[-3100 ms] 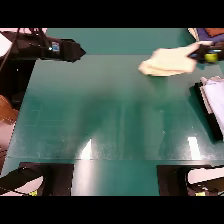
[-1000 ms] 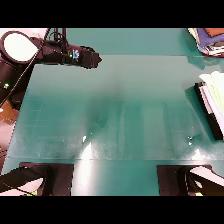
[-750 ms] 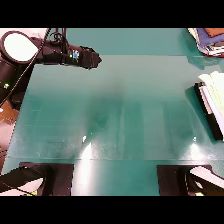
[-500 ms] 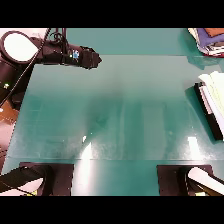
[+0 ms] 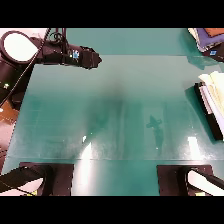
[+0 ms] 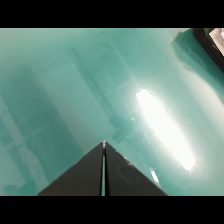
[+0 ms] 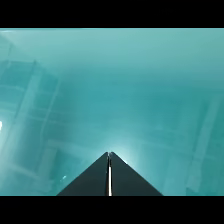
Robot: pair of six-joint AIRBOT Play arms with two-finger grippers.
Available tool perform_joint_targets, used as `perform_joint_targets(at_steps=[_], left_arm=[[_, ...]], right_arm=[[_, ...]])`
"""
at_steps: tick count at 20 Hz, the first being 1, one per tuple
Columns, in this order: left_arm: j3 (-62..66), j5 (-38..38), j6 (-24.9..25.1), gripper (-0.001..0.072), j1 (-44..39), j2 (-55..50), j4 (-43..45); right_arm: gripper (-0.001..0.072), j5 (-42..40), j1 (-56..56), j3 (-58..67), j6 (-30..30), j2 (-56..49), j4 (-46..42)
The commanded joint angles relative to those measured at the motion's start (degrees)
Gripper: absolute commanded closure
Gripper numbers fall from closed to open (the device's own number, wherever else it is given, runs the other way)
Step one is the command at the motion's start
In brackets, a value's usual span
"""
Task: Fold the shirts.
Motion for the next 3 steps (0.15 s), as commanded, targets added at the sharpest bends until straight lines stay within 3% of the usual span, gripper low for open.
perform_joint_targets(at_steps=[1,3], left_arm=[[0.02,0.02,0.00,0.0681,-0.02,-0.04,-0.02],[0.02,0.02,0.00,0.0681,-0.02,-0.04,-0.02]], right_arm=[[0.0695,-0.48,1.92,0.09,-0.48,0.04,0.20],[0.0696,-0.42,1.92,0.09,-0.48,0.02,0.22]])
